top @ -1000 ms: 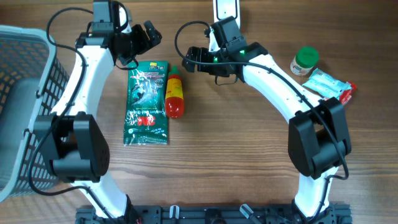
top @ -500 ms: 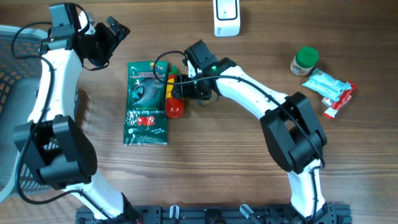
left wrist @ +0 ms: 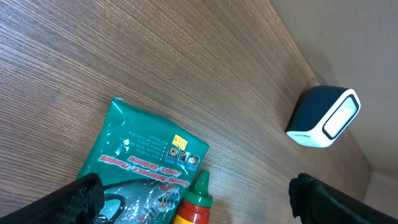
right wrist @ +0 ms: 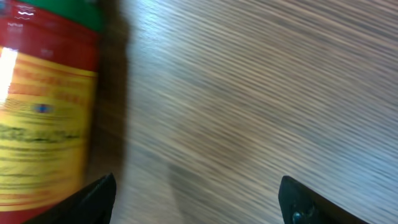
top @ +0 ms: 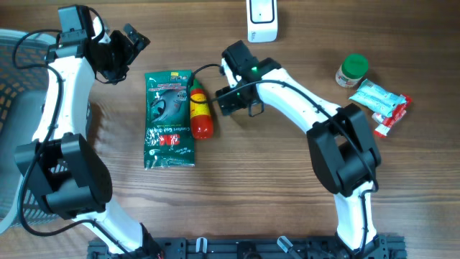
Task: Scan the item barcode
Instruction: 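Grasp the sriracha bottle with the right gripper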
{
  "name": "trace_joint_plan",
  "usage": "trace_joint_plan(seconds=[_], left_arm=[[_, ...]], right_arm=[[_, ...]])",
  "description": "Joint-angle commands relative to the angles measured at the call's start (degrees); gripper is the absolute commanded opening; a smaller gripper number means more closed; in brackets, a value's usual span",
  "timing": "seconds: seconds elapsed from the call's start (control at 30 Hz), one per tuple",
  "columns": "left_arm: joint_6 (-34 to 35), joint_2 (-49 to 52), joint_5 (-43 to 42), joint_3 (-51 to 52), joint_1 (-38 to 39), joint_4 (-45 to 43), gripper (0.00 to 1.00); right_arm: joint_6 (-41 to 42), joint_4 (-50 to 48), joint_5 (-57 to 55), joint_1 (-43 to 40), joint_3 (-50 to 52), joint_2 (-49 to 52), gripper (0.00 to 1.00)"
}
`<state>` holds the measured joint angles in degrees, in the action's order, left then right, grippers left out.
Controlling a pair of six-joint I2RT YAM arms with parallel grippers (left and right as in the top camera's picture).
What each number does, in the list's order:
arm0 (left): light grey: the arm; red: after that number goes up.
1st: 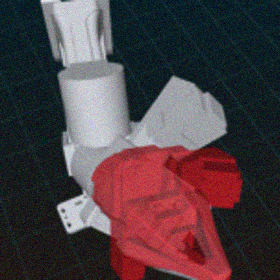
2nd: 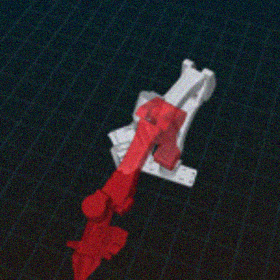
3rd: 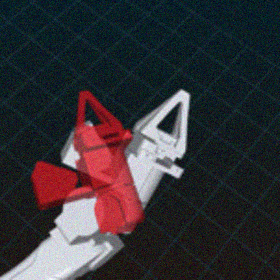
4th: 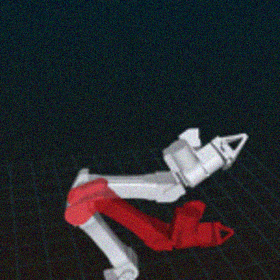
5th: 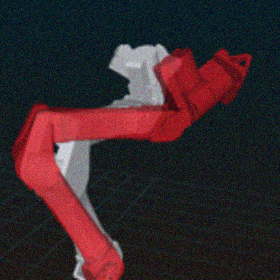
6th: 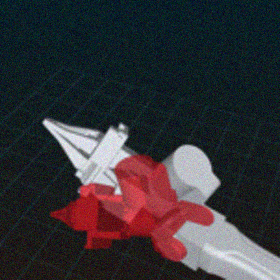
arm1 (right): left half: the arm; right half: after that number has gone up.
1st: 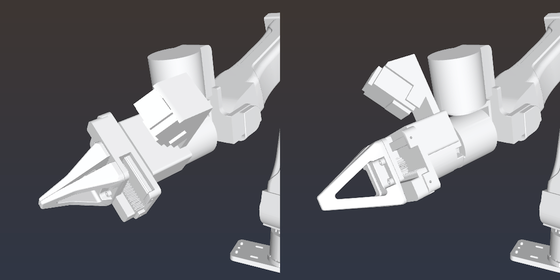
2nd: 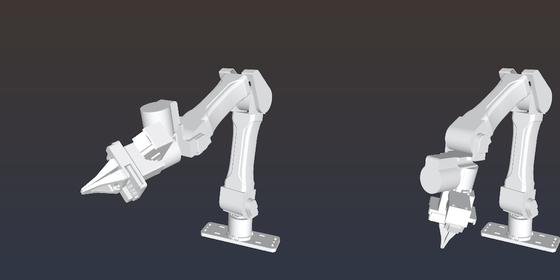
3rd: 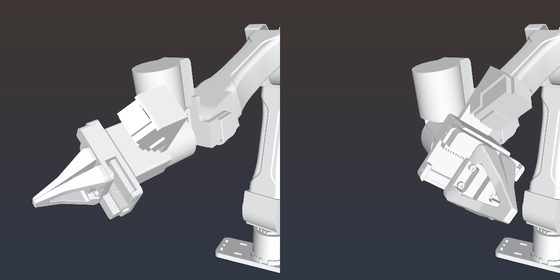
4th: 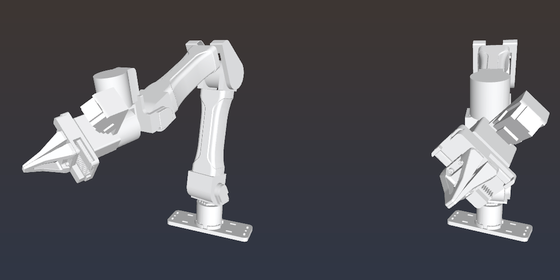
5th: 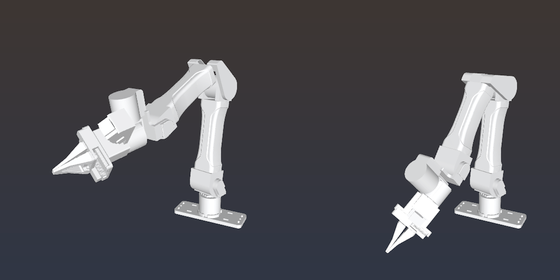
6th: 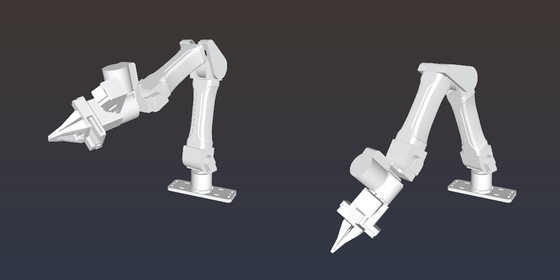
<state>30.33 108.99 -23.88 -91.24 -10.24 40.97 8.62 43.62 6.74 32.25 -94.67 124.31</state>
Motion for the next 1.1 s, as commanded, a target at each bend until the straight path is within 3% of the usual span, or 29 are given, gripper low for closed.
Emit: trace_joint_plan(seconds=[0.0, 0.07, 0.13, 0.37, 0.53, 0.63, 0.8, 0.9, 1.07], left_arm=[[0.13, -1.25, 0.39, -1.33, 0.0, 0.04, 1.0], [0.13, -1.25, 0.39, -1.33, 0.0, 0.04, 1.0], [0.13, -1.25, 0.39, -1.33, 0.0, 0.04, 1.0], [0.15, -1.25, 0.39, -1.33, 0.0, 0.07, 1.0], [0.15, -1.25, 0.39, -1.33, 0.0, 0.24, 1.0], [0.13, -1.25, 0.42, -1.33, 0.0, 0.66, 1.0], [0.13, -1.25, 0.39, -1.33, 0.0, 0.66, 1.0], [0.15, -1.25, 0.39, -1.33, 0.0, 0.66, 1.0], [0.13, -1.25, 0.39, -1.33, 0.0, 0.68, 1.0]], right_arm=[[-1.77, 2.71, 2.47, -2.45, -3.67, 0.94, 0.84], [-4.85, 4.11, 12.85, -2.27, -7.78, 0.94, 0.83], [-4.79, 3.3, 14.49, -0.24, -9.11, 0.94, 0.83], [-5.2, 2.49, -0.22, 8.39, -8.76, 4.17, 0.85], [-4.9, 3.74, -0.92, 7.85, -8.76, 5.84, 0.85], [-3.1, 5.33, -0.07, 3.52, -8.76, 6.1, 0.85], [-13.88, 4.59, 11.19, -3.82, -8.76, 6.34, 0.86], [-22.67, 3.74, 12.87, -3.56, -8.76, 7.52, 0.89], [-27.74, 7.13, 13.51, -3.17, -8.76, 7.93, 0.89]])
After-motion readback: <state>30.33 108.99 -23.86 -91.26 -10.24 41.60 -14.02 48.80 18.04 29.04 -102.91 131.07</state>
